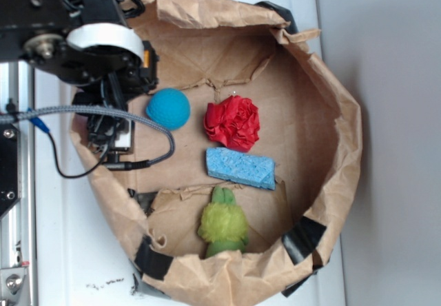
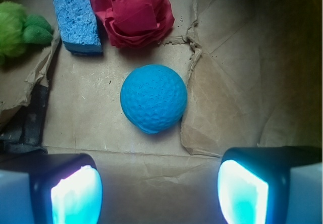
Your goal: Grab the blue ball.
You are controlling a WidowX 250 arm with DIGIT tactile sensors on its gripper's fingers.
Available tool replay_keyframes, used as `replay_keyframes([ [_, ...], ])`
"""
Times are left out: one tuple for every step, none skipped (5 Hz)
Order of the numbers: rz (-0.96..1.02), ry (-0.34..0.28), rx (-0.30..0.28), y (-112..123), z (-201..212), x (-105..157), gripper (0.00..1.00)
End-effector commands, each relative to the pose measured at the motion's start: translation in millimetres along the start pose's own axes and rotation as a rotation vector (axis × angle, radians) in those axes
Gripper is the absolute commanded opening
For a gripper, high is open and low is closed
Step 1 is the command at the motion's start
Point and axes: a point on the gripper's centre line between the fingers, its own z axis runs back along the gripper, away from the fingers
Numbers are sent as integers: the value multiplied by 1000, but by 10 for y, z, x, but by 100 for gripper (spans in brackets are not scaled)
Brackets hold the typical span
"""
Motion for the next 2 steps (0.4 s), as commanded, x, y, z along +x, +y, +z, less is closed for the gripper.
replay_keyframes([
  [-15, -31, 34, -153, 49, 375, 100],
  [-21, -45, 14, -172, 96, 488, 100],
])
